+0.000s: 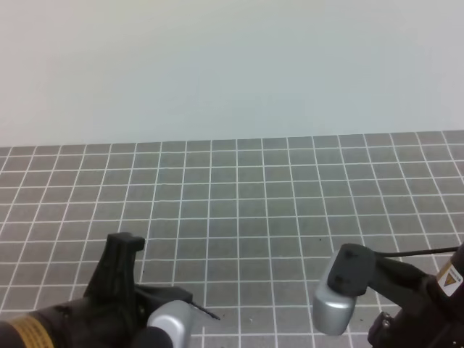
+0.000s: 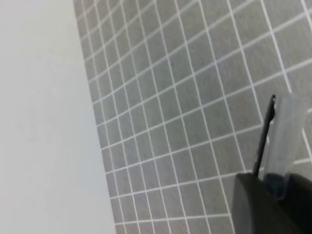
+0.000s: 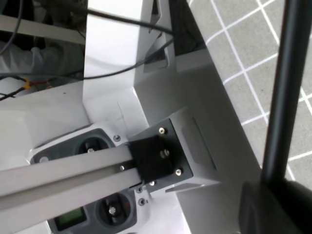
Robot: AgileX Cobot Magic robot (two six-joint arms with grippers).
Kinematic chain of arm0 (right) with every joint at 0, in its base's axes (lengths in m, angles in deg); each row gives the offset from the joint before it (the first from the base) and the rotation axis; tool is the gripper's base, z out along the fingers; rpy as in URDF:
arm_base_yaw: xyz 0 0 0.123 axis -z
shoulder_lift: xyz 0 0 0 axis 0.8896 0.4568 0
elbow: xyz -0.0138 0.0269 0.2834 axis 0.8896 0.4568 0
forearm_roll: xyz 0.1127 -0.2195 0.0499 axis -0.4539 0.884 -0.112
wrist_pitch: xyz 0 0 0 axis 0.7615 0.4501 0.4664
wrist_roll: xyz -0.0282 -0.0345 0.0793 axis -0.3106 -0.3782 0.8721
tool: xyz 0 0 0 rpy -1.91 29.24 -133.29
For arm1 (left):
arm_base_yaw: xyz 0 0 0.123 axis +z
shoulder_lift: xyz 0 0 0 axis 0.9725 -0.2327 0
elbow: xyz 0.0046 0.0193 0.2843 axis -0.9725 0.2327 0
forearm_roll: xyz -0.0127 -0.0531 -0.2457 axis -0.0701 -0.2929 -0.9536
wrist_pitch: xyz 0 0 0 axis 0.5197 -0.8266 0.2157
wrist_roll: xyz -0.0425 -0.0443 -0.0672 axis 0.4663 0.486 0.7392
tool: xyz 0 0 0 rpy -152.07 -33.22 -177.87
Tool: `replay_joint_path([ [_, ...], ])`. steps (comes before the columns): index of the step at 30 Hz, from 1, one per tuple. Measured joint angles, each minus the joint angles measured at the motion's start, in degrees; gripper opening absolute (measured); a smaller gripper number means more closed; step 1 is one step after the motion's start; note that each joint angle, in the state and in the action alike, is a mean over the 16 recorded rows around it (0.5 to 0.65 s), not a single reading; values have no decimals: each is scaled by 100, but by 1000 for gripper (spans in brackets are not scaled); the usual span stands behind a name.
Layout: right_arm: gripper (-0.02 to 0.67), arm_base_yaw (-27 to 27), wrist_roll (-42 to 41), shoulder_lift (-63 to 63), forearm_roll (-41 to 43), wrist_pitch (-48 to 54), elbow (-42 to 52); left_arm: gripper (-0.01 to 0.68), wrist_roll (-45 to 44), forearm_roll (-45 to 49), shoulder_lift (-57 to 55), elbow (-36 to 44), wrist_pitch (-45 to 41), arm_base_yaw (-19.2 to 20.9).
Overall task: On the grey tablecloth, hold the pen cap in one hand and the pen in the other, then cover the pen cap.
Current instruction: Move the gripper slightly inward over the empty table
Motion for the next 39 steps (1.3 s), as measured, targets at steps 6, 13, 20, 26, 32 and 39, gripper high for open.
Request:
replay_joint_path([
  [6, 64, -74, -43, 149, -20, 0, 0, 70, -175, 149, -41, 22, -4, 0],
  [13, 64, -79, -59, 265, -20, 0, 0, 70, -304, 206, -59, 93, 2, 0],
  [20, 64, -79, -86, 433, -59, 0, -19, 70, -346, 211, -59, 160, 5, 0],
  [26, 64, -79, -107, 594, -94, 0, -136, 70, -349, 217, -59, 173, 1, 0],
  [32, 64, -79, -94, 733, -82, 0, -278, 70, -319, 316, -59, 173, -31, 0],
  [39, 64, -79, -34, 799, -33, 0, -378, 70, -156, 572, -59, 173, -135, 0],
])
